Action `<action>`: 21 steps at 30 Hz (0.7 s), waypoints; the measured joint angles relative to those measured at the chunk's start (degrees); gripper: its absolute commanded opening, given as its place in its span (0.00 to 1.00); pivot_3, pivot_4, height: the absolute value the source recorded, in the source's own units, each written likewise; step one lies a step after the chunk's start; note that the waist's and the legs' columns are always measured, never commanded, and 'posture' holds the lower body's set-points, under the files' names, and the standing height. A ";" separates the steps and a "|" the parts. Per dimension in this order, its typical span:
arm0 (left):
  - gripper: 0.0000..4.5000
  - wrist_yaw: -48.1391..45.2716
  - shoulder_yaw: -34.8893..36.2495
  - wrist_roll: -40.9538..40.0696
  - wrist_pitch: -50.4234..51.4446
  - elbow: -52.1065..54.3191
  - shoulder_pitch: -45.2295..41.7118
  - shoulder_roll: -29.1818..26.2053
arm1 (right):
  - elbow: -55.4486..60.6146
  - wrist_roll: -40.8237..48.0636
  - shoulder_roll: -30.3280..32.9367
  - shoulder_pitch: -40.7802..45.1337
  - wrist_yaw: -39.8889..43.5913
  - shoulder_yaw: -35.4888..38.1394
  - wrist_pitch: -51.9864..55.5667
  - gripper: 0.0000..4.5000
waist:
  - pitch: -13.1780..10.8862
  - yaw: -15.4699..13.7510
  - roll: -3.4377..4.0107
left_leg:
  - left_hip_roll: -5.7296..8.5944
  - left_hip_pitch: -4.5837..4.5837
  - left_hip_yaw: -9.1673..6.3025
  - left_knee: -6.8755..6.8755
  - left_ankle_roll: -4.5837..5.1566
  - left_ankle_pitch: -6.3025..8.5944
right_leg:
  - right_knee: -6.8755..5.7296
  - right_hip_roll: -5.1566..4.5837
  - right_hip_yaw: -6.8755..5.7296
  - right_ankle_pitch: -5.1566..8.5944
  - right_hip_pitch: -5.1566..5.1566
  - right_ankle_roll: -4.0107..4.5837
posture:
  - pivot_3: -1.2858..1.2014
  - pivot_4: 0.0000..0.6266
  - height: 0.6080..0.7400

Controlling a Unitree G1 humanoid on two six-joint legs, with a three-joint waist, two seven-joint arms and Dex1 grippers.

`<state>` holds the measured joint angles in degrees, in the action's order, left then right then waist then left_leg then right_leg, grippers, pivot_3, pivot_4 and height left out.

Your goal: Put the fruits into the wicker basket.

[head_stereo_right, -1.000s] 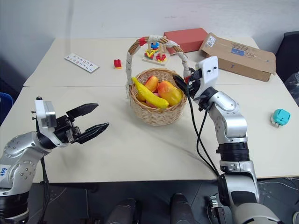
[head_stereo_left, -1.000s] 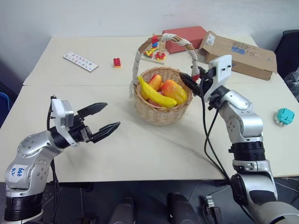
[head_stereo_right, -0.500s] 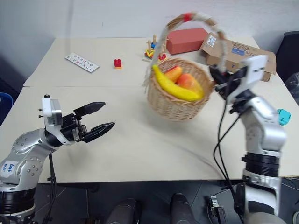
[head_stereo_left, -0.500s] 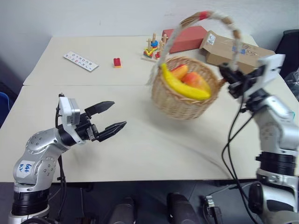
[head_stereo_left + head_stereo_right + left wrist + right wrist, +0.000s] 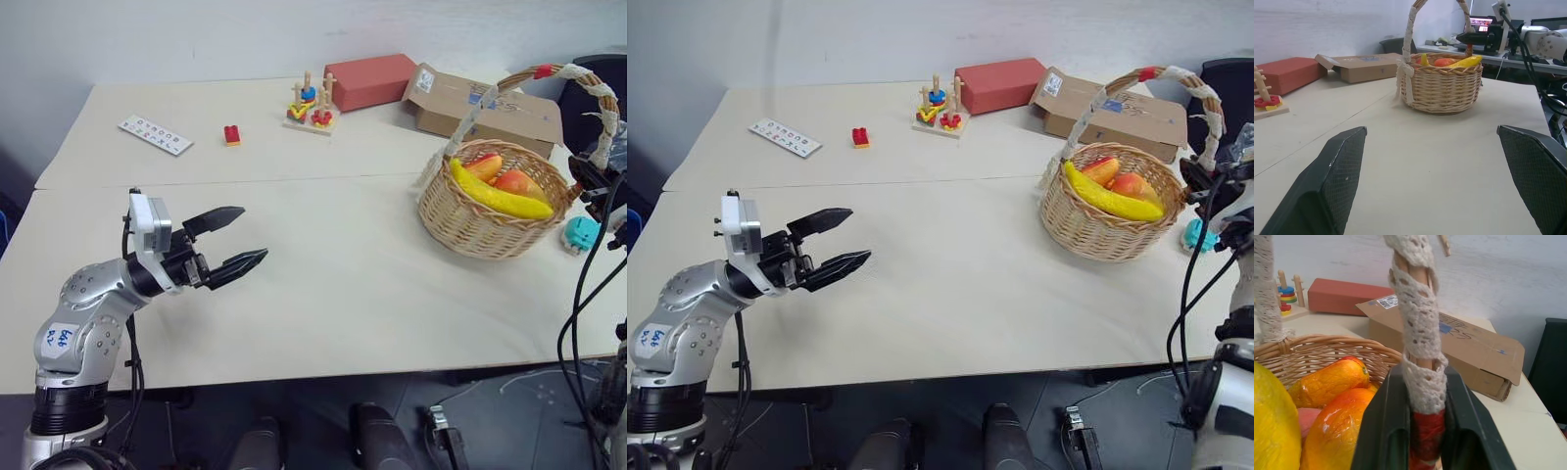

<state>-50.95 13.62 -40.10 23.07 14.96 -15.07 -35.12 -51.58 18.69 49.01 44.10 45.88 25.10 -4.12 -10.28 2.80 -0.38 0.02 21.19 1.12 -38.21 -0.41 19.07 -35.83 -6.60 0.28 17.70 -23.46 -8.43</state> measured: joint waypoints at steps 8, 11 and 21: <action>1.00 -1.61 1.54 -0.10 0.91 1.17 5.02 -4.10 | 1.76 0.24 2.34 -6.66 3.50 0.27 -0.39 0.99 | -0.01 -1.01 0.01 | -0.05 0.05 -0.02 0.01 0.02 0.03 | 0.08 -0.05 0.01 0.00 0.00 0.00 | 0.52 0.24 1.00; 1.00 -3.20 3.15 0.25 0.22 0.67 7.07 -6.00 | 11.67 4.27 3.55 -15.15 7.51 3.77 2.64 0.99 | -0.01 -1.51 0.01 | -0.06 0.05 -0.02 0.01 0.02 0.03 | 0.23 -0.03 -0.05 0.00 0.07 0.00 | 0.52 0.24 1.00; 1.00 -7.42 6.05 8.37 -10.83 -2.61 19.73 -7.16 | 40.69 9.71 0.84 -47.17 26.65 5.12 0.63 0.99 | -0.02 -1.01 -0.01 | -0.09 -0.67 -0.03 0.15 0.05 0.26 | 0.77 0.06 -0.02 -0.05 0.77 -0.09 | 0.52 0.24 1.00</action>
<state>-58.36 19.67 -31.73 12.23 12.34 4.66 -42.28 -10.89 28.41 49.85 -3.07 72.54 30.22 -3.49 -10.31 1.79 -0.39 -0.07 20.52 1.09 -38.06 -0.36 19.33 -35.06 -6.54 0.27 17.65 -22.69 -8.52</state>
